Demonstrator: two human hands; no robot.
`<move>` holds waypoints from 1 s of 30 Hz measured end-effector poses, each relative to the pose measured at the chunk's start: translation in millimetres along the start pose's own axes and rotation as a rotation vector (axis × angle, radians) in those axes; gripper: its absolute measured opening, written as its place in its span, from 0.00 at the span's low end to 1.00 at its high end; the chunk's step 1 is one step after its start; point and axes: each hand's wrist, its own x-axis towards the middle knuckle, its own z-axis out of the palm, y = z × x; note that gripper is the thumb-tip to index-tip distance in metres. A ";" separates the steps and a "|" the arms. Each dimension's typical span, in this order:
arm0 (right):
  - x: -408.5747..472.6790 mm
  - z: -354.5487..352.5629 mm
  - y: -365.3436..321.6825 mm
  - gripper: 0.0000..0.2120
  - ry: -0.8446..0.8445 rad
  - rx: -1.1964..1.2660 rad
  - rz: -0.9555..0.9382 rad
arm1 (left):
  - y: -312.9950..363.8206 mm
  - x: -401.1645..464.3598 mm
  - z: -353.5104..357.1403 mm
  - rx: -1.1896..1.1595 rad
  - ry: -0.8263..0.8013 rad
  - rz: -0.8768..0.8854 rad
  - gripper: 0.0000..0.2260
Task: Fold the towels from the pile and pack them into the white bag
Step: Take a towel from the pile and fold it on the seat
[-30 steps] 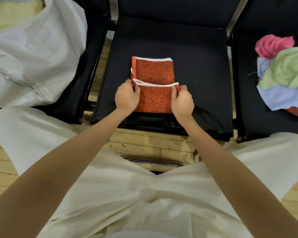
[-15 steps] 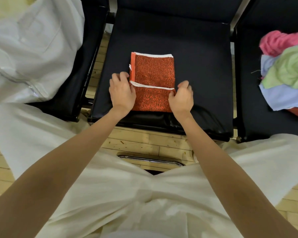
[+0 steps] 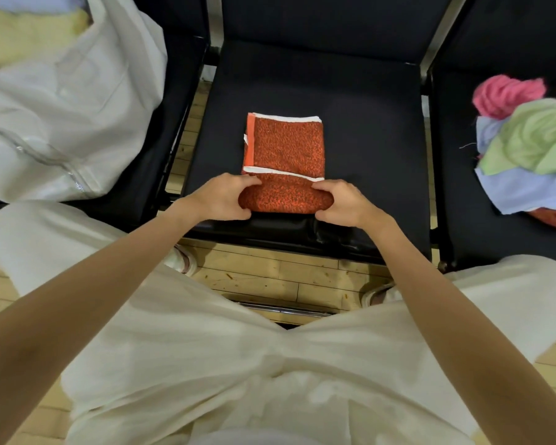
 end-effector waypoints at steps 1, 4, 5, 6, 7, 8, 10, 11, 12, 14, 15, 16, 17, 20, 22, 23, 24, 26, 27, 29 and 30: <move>2.6 1.8 0.9 0.36 0.018 0.011 0.004 | 1.8 1.2 0.1 0.029 0.020 -0.006 0.31; 3.0 3.9 1.2 0.25 0.105 0.006 -0.022 | 2.9 0.9 4.8 0.078 0.129 -0.006 0.28; 1.6 4.8 1.6 0.17 0.139 0.020 -0.040 | 2.2 0.1 7.1 0.078 0.175 0.002 0.25; -1.3 5.2 1.0 0.11 0.166 0.038 -0.051 | 2.1 -1.0 9.1 0.073 0.219 0.014 0.22; -3.9 5.6 1.1 0.09 0.192 0.055 -0.061 | 3.1 -2.4 9.6 0.058 0.250 0.018 0.19; -7.2 5.1 0.7 0.07 0.218 0.068 -0.059 | 5.1 -3.8 9.0 0.039 0.277 0.025 0.15; -14.2 2.3 0.9 0.07 0.270 0.153 -0.035 | 10.5 -6.4 3.8 -0.024 0.283 0.006 0.08; -17.1 0.2 2.2 0.08 0.298 0.227 -0.031 | 12.5 -7.4 0.1 -0.067 0.277 -0.019 0.04; -19.8 -2.2 3.7 0.11 0.321 0.318 -0.036 | 13.8 -8.4 -3.6 -0.123 0.275 -0.040 0.01; -24.3 -5.8 2.7 0.15 0.352 0.538 -0.054 | 16.4 -10.2 -8.1 -0.290 0.312 -0.064 0.05; -25.4 -6.4 0.5 0.14 0.369 0.660 -0.057 | 17.7 -10.0 -8.4 -0.395 0.347 -0.074 0.04; -25.5 -6.4 -2.5 0.11 0.385 0.781 -0.044 | 20.3 -9.7 -8.2 -0.497 0.391 -0.086 0.04; -23.8 -6.1 -5.4 0.10 0.394 0.892 -0.017 | 21.8 -7.4 -5.9 -0.585 0.443 -0.112 0.03; -14.3 -2.2 -9.8 0.15 0.396 1.071 0.115 | 27.6 2.5 4.1 -0.757 0.575 -0.241 0.08; -9.0 2.2 -7.1 0.14 0.381 1.111 0.150 | 29.0 8.1 10.4 -0.838 0.593 -0.329 0.14; -6.8 4.7 -5.2 0.12 0.371 1.098 0.150 | 29.3 9.8 12.9 -0.871 0.586 -0.366 0.18; -4.9 6.8 -3.7 0.10 0.366 1.059 0.145 | 29.3 10.8 15.2 -0.890 0.574 -0.386 0.22; -0.6 10.7 -2.8 0.11 0.373 0.958 0.141 | 29.3 11.8 20.1 -0.852 0.552 -0.371 0.28; 1.9 12.1 -3.3 0.10 0.388 0.907 0.149 | 29.1 12.6 22.8 -0.807 0.547 -0.355 0.30; 8.9 16.0 -1.2 0.09 0.423 0.795 0.152 | 29.2 15.3 27.3 -0.725 0.556 -0.344 0.31; 12.9 18.3 1.3 0.09 0.435 0.732 0.149 | 29.3 17.4 28.9 -0.692 0.566 -0.349 0.30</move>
